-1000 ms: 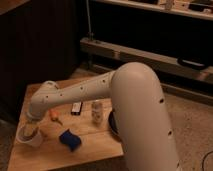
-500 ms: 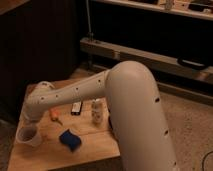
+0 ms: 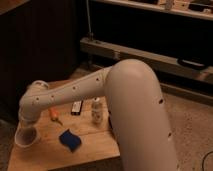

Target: Place the ceramic cup in the ceramic bowl

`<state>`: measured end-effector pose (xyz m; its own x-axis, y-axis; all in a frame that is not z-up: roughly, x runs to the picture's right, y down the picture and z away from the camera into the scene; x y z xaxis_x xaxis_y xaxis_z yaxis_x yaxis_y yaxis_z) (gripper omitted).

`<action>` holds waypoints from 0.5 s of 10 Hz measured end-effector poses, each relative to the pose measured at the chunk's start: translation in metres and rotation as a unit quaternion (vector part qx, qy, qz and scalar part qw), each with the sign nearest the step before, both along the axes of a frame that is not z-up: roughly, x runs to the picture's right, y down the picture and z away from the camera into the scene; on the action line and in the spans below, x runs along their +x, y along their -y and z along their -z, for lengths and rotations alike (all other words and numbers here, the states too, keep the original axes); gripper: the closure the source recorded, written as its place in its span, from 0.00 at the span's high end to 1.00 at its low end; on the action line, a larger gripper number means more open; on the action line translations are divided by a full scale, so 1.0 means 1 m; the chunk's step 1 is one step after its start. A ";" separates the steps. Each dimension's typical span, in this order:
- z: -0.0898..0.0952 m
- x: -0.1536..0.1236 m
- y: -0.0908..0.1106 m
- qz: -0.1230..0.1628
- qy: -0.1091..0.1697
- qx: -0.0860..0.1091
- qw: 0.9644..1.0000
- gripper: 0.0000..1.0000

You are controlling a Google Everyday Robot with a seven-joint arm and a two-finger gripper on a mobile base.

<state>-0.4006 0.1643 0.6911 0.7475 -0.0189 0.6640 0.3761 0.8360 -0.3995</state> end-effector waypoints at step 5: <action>0.002 0.002 -0.004 0.017 -0.012 -0.007 1.000 0.00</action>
